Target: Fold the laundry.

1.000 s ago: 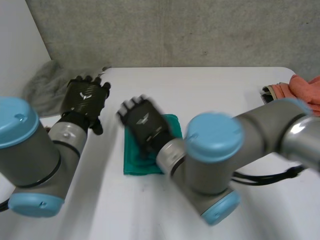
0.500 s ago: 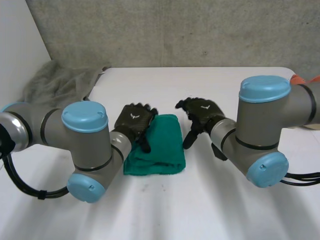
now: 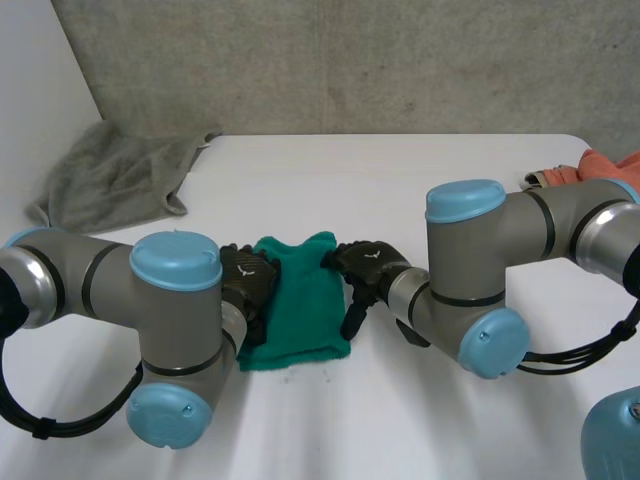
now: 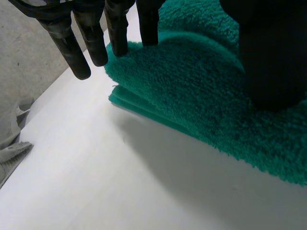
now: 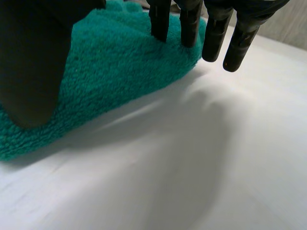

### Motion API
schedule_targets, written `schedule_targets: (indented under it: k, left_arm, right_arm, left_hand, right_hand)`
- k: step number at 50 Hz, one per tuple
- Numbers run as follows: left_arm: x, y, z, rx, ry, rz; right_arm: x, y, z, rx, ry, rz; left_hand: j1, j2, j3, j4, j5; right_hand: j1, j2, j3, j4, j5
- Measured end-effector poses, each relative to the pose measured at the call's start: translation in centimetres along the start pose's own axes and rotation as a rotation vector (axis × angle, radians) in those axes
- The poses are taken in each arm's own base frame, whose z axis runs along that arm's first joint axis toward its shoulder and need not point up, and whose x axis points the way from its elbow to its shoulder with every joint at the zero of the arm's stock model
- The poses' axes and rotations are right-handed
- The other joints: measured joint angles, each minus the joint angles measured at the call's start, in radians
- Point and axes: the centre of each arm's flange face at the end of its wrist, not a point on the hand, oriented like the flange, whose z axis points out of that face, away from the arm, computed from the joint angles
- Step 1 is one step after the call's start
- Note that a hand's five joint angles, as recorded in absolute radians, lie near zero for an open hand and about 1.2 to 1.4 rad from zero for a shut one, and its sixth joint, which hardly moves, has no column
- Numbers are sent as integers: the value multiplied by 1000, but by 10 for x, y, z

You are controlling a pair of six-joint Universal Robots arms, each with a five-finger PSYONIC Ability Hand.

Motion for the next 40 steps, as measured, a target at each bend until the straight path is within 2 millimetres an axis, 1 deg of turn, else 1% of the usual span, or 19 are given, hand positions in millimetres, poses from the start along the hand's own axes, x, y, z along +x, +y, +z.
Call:
schedule_targets:
  k: [2, 5, 6, 8, 9, 11, 14, 15, 16, 18, 20, 21, 22, 24, 26, 27, 30, 34, 40]
  left_arm:
    - [-1, -1, 0, 4, -1, -1]
    - [-9, -17, -5, 52, -14, -15]
    - [-14, -26, -8, 80, -25, -22]
    - [-19, -34, -11, 103, -34, -29]
    - [-27, -47, -17, 144, -50, -40]
    - [-39, -66, -25, 205, -67, -54]
    - [-51, -85, -34, 273, -69, -66]
    - [-59, -97, -41, 320, -58, -72]
    - [-63, -103, -44, 345, -46, -75]
    - [-71, -114, -52, 396, 2, -83]
    - [-74, -118, -55, 413, 35, -89]
    - [-77, -122, -59, 429, 88, -102]
    - [-80, -123, -62, 435, 144, -121]
    - [-82, -124, -64, 434, 181, -137]
    - [-85, -123, -66, 421, 268, -182]
    - [-85, -123, -67, 417, 281, -189]
    - [-86, -120, -67, 399, 348, -228]
    - [-86, -118, -66, 388, 378, -247]
    - [-86, -117, -65, 386, 379, -248]
  right_arm:
    - [0, -1, -1, 2, 1, -3]
    - [1, -24, -15, 60, 17, -26]
    - [2, -33, -22, 84, 27, -32]
    - [2, -43, -30, 114, 43, -40]
    - [4, -55, -40, 152, 66, -53]
    - [5, -67, -52, 199, 100, -75]
    - [6, -74, -62, 240, 135, -106]
    - [6, -77, -69, 263, 160, -132]
    - [5, -77, -71, 272, 169, -145]
    - [0, -73, -75, 290, 184, -181]
    - [-3, -70, -77, 294, 184, -195]
    - [-7, -68, -77, 296, 181, -205]
    - [-25, -55, -78, 298, 152, -238]
    - [-32, -50, -78, 297, 139, -247]
    - [-57, -27, -74, 281, 81, -275]
    - [-60, -24, -74, 278, 74, -278]
    - [-78, 3, -64, 256, 36, -294]
    - [-85, 26, -48, 260, 46, -310]
    - [-83, 39, -29, 281, 93, -378]
  left_hand:
    - [0, 0, 0, 0, 0]
    - [-4, -2, -2, -2, 0]
    - [-4, -2, -2, -2, 0]
    - [-4, -2, -2, -2, -4]
    - [-4, -5, -2, -2, -3]
    - [-4, -7, -2, -2, -4]
    - [-4, -7, -2, -2, -4]
    - [-4, -7, -2, -2, -4]
    - [-4, -7, -2, -2, -4]
    - [-4, -7, -2, -2, -4]
    - [-4, -7, -2, -2, -4]
    - [-4, -7, -2, -2, -3]
    - [-4, -7, -2, -2, -3]
    - [-4, -7, -2, -2, -4]
    - [-4, -7, -2, -2, -3]
    - [-4, -7, -2, -2, -4]
    - [-4, -7, -2, -2, -4]
    - [-4, -7, -2, -2, -4]
    - [-4, -7, -2, -2, -4]
  right_hand:
    - [0, 0, 0, 0, 0]
    - [0, 0, 0, 0, 0]
    - [0, 0, 0, 0, 0]
    - [0, 0, 0, 0, 0]
    - [0, 0, 0, 0, 0]
    - [0, 0, 0, 0, 0]
    - [0, 0, 0, 0, 0]
    - [0, 0, 0, 0, 0]
    - [0, 0, 0, 0, 0]
    - [0, 0, 0, 0, 0]
    - [0, 0, 0, 0, 0]
    - [0, 0, 0, 0, 0]
    - [0, 0, 0, 0, 0]
    - [0, 0, 0, 0, 0]
    - [0, 0, 0, 0, 0]
    - [0, 0, 0, 0, 0]
    - [0, 0, 0, 0, 0]
    - [0, 0, 0, 0, 0]
    - [0, 0, 0, 0, 0]
